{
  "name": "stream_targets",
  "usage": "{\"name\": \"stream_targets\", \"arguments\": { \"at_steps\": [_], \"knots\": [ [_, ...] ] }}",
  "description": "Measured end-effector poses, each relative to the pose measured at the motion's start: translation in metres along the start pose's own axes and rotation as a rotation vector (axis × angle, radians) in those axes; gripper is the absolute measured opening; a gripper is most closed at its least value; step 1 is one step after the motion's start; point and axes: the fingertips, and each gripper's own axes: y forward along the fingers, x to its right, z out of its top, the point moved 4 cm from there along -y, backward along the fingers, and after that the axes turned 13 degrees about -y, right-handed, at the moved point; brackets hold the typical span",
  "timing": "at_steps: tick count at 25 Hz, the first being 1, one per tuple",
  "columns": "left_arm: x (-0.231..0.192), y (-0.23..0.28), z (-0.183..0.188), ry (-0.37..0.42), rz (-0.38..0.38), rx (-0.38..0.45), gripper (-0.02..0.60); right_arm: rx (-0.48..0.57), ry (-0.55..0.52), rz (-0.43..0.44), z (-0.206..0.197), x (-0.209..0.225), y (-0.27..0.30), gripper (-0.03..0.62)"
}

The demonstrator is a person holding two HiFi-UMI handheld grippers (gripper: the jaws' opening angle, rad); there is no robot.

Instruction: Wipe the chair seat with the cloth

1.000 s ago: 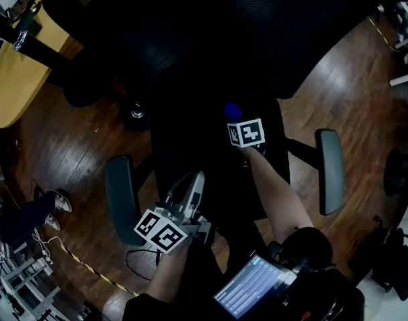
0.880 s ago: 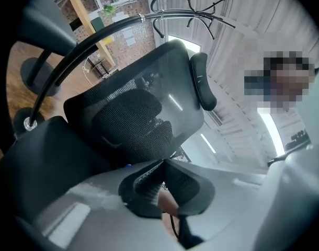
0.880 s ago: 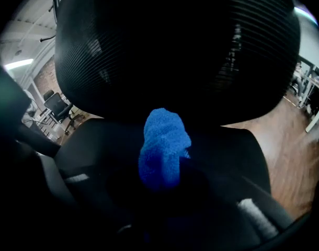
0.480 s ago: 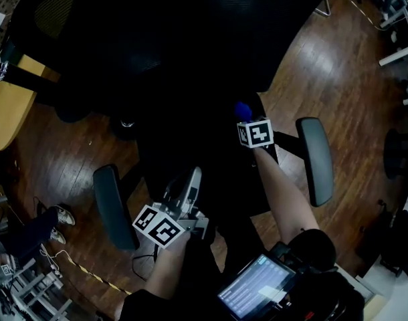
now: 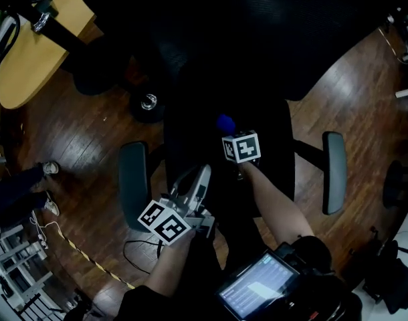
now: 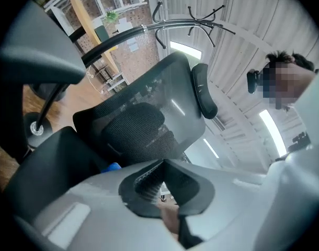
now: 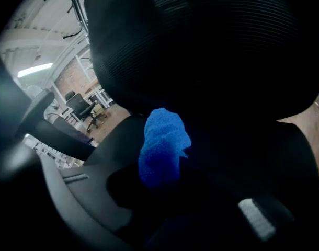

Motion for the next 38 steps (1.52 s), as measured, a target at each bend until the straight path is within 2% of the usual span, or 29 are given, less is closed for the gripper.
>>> {"name": "stream_targets", "arguments": {
  "at_steps": [5,7,11,15,17,22,29,35,38],
  "knots": [
    [-0.001,-0.033,0.018,-0.001,0.019,0.068,-0.006,-0.030,-0.071,0.158,0.013,-0.095,0.051,0.048],
    [-0.006,-0.044,0.024,-0.001,0.029,0.091,-0.006,-0.012,-0.092,0.206,0.016,-0.125,0.070,0.048],
    [-0.013,-0.059,0.030,0.000,0.034,0.121,-0.006,0.037,-0.110,0.178,0.020,-0.138,0.085,0.048],
    [-0.020,-0.066,0.029,-0.004,0.037,0.130,-0.006,0.039,-0.143,0.189,0.022,-0.139,0.082,0.048],
    [-0.019,-0.063,0.025,-0.005,0.030,0.122,-0.006,0.025,-0.135,0.159,0.015,-0.126,0.079,0.048],
    [-0.014,-0.048,0.012,0.001,0.019,0.072,-0.006,-0.015,-0.081,0.020,-0.006,-0.059,0.060,0.048],
    [-0.006,-0.012,-0.012,0.013,-0.007,-0.020,-0.006,-0.016,-0.005,-0.172,-0.035,0.047,-0.006,0.048],
    [0.002,0.020,-0.040,0.015,-0.037,-0.118,-0.006,-0.039,0.087,-0.276,-0.066,0.105,-0.065,0.048],
    [0.007,0.031,-0.052,0.017,-0.051,-0.152,-0.006,-0.035,0.108,-0.296,-0.073,0.119,-0.079,0.048]
  ]
}}
